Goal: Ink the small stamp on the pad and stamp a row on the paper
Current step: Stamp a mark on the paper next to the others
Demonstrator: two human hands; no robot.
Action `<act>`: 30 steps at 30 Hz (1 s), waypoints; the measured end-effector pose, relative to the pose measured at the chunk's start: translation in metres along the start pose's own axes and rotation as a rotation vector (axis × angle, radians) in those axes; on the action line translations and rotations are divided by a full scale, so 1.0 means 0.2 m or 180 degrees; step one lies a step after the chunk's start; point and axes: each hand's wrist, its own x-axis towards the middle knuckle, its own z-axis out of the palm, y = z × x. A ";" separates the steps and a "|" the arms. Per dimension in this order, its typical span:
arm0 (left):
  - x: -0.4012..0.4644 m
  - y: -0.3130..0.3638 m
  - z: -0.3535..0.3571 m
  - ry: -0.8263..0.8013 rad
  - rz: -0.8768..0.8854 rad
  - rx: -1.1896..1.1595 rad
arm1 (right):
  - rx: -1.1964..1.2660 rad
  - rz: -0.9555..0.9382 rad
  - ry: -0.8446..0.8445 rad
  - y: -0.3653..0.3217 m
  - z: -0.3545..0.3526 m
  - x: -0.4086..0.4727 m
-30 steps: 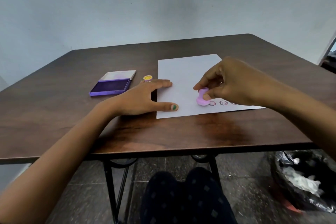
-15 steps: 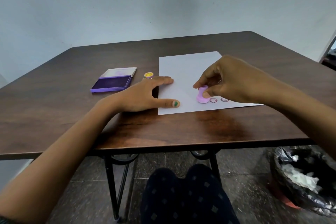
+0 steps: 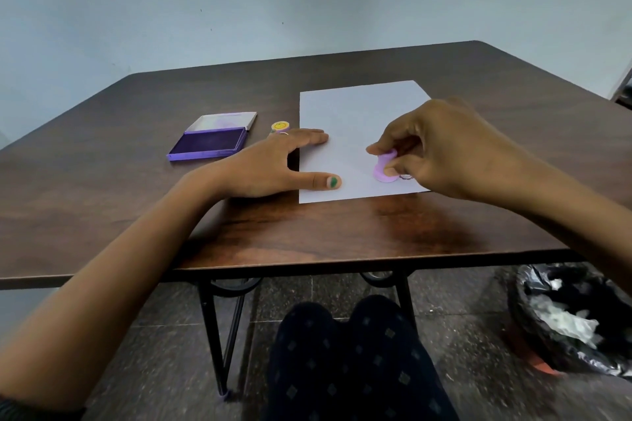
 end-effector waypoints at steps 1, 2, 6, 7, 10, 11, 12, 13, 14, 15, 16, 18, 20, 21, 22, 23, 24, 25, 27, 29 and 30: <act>0.00 0.00 0.00 0.0004 0.0002 -0.0003 | 0.0021 0.0000 -0.0007 0.00 0.00 0.00; 0.00 0.00 0.00 0.0005 0.0004 -0.0005 | 0.0079 0.0004 -0.0017 0.01 0.00 0.00; 0.00 0.00 0.00 0.0000 -0.0004 -0.0008 | 0.0180 -0.0020 -0.0007 0.02 0.00 0.00; 0.00 0.00 0.00 0.0002 -0.0001 -0.0005 | 0.0173 -0.0021 0.0023 0.03 0.01 0.00; -0.01 0.01 0.00 0.0012 0.0019 0.0002 | 0.0227 0.0019 0.0049 0.03 0.02 0.00; 0.00 0.01 0.00 0.0008 0.0015 -0.0006 | 0.0281 0.0057 0.0016 0.04 0.01 0.01; 0.00 0.01 0.00 0.0006 0.0009 -0.0013 | 0.0378 0.0109 -0.0037 0.05 0.01 0.02; -0.01 0.01 0.00 0.0006 0.0004 -0.0018 | 0.0527 0.0177 -0.0102 0.05 0.00 0.02; -0.01 0.01 0.00 0.0008 0.0003 -0.0017 | 0.0699 0.0266 -0.0163 0.06 -0.01 0.03; -0.01 0.01 0.00 0.0011 0.0004 -0.0011 | 0.0843 0.0364 -0.0207 0.07 -0.02 0.04; 0.00 0.01 0.00 0.0016 0.0001 -0.0006 | 0.0931 0.0457 -0.0230 0.08 -0.03 0.05; -0.01 0.01 0.00 0.0020 -0.0001 -0.0006 | 0.1101 0.0620 -0.0256 0.10 -0.05 0.06; -0.01 0.01 0.01 0.0017 0.0004 -0.0001 | 0.1484 0.0773 -0.0264 0.12 -0.05 0.06; -0.01 0.00 0.01 0.0011 0.0001 0.0005 | 0.1758 0.0868 -0.0221 0.13 -0.05 0.06; -0.01 0.00 0.00 0.0009 -0.0003 0.0007 | 0.2102 0.0982 -0.0155 0.14 -0.05 0.06; -0.01 0.00 0.00 0.0008 -0.0007 0.0003 | 0.2505 0.1108 -0.0086 0.15 -0.06 0.05; -0.01 0.00 0.00 0.0008 -0.0012 -0.0006 | 0.2929 0.1238 -0.0026 0.16 -0.06 0.05; -0.01 0.00 0.00 0.0011 -0.0012 -0.0018 | 0.3346 0.1373 0.0025 0.17 -0.06 0.05; -0.01 0.00 0.01 0.0013 -0.0002 -0.0045 | 0.4155 0.1673 0.0117 0.20 -0.06 0.04; -0.01 0.00 0.01 0.0020 0.0008 -0.0060 | 0.4838 0.1968 0.0219 0.21 -0.07 0.03; -0.01 0.00 0.01 0.0027 0.0009 -0.0059 | 0.5083 0.2086 0.0273 0.21 -0.07 0.02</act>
